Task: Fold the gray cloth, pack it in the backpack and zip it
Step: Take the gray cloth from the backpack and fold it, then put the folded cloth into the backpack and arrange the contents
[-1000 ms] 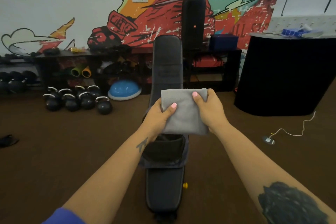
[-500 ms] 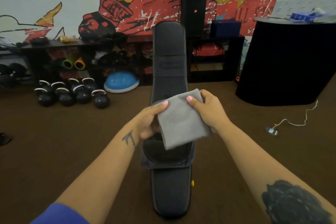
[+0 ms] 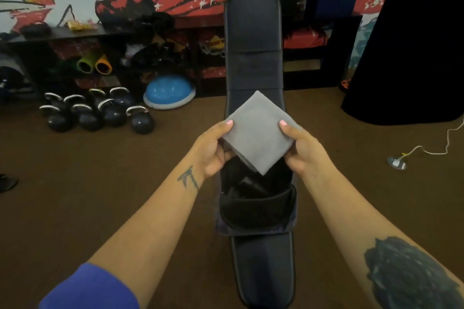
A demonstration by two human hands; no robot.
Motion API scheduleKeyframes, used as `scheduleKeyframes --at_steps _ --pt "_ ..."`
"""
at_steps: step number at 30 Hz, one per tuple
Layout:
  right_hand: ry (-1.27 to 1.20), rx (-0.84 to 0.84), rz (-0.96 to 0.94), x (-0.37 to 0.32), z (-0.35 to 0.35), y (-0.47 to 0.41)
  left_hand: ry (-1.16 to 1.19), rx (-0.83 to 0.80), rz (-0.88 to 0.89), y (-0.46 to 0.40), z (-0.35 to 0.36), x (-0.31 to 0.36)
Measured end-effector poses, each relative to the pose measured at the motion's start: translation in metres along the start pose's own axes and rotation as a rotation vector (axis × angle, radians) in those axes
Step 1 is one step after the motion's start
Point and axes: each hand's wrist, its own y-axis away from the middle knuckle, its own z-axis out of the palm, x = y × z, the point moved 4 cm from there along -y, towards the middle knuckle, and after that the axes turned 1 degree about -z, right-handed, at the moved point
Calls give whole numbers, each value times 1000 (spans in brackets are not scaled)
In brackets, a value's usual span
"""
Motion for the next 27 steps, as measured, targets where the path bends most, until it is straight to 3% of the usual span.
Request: scheduleKeyframes --at_steps 6,11,18,20,23,27 --pt "244 15 47 4 -12 -30 -265 -169 -157 -34 -11 -11" --pt "379 23 222 37 -39 -52 -351 -86 -306 -68 -23 -61" --pt "599 -86 606 100 -95 -81 -198 144 -373 -115 -63 -145" --pt "475 -14 604 116 -110 -94 -129 193 -396 -121 -71 -165" --pt "90 99 502 137 -125 -116 35 245 -421 -132 -73 -195" --pt "27 99 386 155 -132 -137 198 315 -420 -148 -61 -223"
